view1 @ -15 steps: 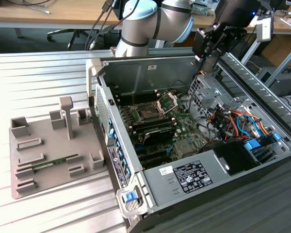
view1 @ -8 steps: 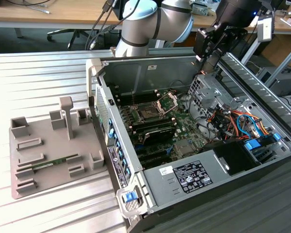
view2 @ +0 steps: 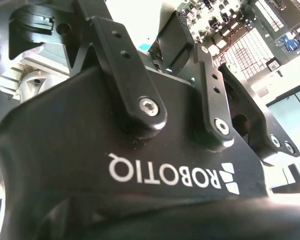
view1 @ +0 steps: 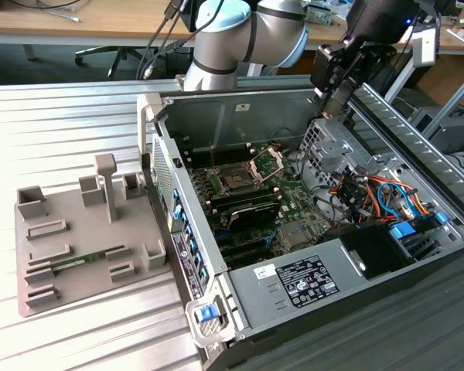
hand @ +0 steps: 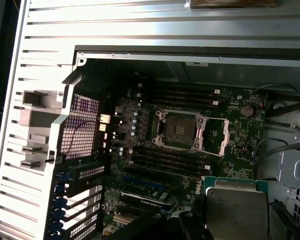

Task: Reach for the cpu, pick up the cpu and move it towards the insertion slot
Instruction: 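Pick up the cpu and move it towards the insertion slot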

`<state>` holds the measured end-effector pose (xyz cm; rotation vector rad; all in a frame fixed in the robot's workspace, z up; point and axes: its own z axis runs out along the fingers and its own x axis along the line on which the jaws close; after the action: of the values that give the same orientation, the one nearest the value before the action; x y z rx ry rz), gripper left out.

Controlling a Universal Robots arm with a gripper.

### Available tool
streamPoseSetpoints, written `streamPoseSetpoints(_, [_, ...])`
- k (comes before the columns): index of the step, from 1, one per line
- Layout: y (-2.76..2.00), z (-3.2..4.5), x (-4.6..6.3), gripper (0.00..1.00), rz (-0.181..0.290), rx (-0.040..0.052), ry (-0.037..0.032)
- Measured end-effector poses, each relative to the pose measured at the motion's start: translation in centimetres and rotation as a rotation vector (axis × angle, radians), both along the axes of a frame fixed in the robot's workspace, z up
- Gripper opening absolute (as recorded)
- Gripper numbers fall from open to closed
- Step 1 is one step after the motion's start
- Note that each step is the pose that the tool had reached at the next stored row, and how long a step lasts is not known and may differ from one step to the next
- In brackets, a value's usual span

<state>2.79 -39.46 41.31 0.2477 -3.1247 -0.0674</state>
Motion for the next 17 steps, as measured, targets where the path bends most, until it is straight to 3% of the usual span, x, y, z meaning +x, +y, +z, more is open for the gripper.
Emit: streamPoseSetpoints(17, [0.0, 0.0, 0.61, 0.55, 0.0, 0.0, 0.0])
